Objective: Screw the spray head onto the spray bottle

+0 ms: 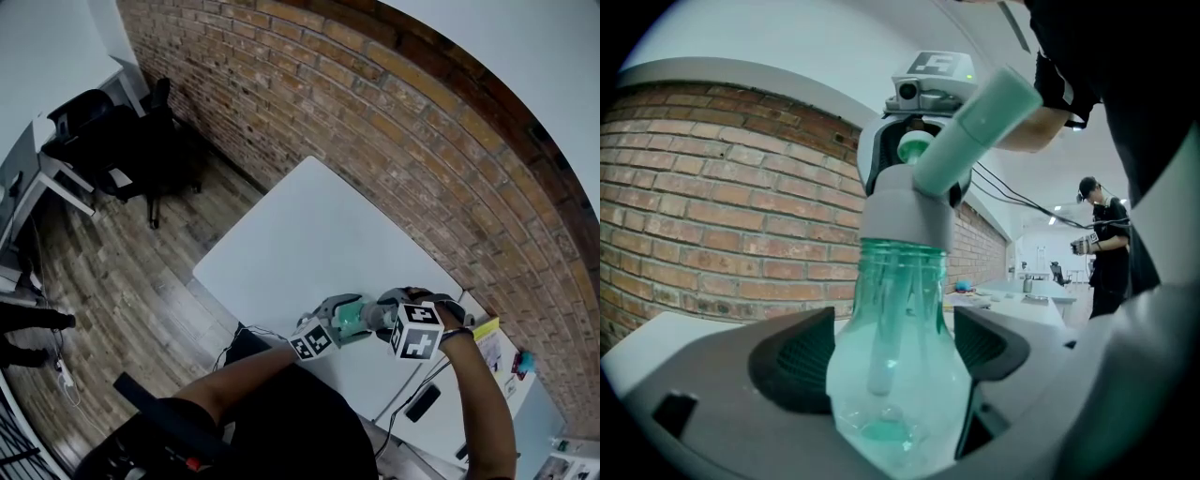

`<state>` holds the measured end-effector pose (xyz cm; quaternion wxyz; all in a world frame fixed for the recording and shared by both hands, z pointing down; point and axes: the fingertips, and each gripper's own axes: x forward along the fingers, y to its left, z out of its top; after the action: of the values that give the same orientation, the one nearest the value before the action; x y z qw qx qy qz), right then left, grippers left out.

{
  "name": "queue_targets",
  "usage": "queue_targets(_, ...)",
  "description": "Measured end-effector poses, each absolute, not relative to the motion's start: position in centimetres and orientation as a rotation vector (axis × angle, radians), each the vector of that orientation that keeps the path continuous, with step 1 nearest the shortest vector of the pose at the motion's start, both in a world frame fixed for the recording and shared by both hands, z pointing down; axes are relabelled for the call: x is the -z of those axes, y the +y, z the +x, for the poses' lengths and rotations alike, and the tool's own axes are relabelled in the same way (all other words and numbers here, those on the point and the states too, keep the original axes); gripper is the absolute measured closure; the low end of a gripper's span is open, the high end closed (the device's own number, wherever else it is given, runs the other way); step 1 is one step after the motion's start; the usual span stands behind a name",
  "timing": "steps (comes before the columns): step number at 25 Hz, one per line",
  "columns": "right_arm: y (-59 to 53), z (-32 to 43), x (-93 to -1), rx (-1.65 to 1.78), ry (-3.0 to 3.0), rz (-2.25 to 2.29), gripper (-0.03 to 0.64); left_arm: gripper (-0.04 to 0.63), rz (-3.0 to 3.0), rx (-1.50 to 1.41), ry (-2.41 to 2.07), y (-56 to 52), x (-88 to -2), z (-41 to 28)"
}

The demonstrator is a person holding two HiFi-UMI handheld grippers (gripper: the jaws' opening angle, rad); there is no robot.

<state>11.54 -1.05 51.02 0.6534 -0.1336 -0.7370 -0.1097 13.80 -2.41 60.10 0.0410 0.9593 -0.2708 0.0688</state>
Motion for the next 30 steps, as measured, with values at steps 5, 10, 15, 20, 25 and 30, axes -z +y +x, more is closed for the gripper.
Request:
queue_targets(5, -1.5, 11.2, -50.9, 0.076, -1.743, -0.165, 0.357, 0.215, 2.934, -0.219, -0.827, -2.5, -60.1, 13.7)
queue_targets(10, -1.9, 11.1, -50.8, -0.076, -1.803, -0.032, 0.357, 0.214, 2.951, -0.223, -0.812, -2.5, -59.6, 13.8)
queue_targets(15, -1.8, 11.1, -50.8, -0.057, -1.799, -0.02, 0.357, 0.213, 2.949, -0.229, -0.81, -2.5, -59.6, 13.7)
queue_targets(20, -1.8, 10.5, -48.4, 0.021, -1.838, -0.059, 0.357, 0.214, 2.95, -0.229, -0.806, -2.5, -59.7, 13.9)
queue_targets(25, -1.0, 11.0, -47.2, 0.342, -1.739, -0.295, 0.357, 0.215, 2.95, -0.226, -0.81, -2.4, -59.6, 13.9)
queue_targets(30, -0.8, 11.2, -48.6, 0.423, -1.655, -0.402, 0.357, 0.214, 2.953, -0.23, -0.813, -2.6, -59.7, 13.8)
